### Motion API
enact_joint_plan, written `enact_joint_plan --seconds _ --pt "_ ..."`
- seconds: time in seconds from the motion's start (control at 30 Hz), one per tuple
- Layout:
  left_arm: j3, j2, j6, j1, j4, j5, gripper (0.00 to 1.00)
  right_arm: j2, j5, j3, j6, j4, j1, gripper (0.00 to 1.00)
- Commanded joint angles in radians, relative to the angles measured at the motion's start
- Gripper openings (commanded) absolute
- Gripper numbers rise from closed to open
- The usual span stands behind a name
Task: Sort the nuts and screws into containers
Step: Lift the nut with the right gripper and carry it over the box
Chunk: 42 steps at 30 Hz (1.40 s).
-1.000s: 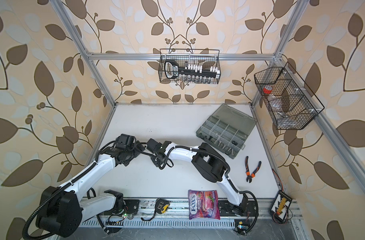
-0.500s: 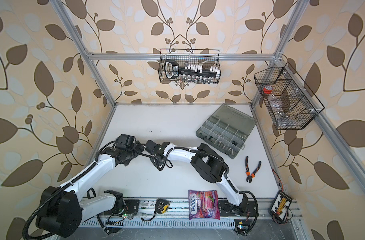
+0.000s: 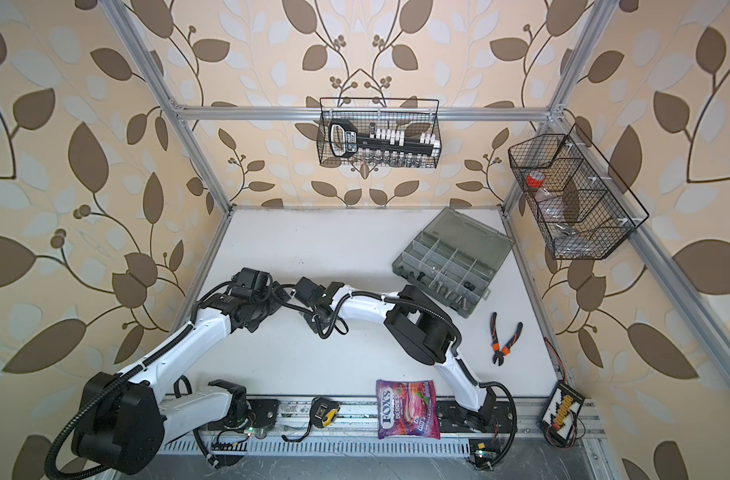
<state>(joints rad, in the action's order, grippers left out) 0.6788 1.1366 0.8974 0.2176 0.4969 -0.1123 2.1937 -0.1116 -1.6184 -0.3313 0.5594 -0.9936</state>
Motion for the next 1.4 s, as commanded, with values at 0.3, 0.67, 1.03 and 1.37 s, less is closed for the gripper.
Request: enact_joint_plan --seconds 0.3,0.67,1.03,1.37 --pt "0.023 0.016 -0.014 0.009 -0.007 -0.015 0.99 -0.031 0.0 0.11 -0.017 0.058 0.094 0.15" --pt "0.033 0.035 -0.026 0.008 -0.012 0.001 0.99 -0.15 -0.032 0.146 -0.006 0.059 0.186 0.04" --pt "0.042 0.036 -0.033 0.008 -0.01 0.009 0.99 -0.297 -0.059 0.18 0.016 0.057 0.36 0.02" --pt "0.054 0.04 -0.035 0.008 -0.004 0.011 0.99 -0.408 -0.051 0.242 0.039 0.033 0.576 0.02"
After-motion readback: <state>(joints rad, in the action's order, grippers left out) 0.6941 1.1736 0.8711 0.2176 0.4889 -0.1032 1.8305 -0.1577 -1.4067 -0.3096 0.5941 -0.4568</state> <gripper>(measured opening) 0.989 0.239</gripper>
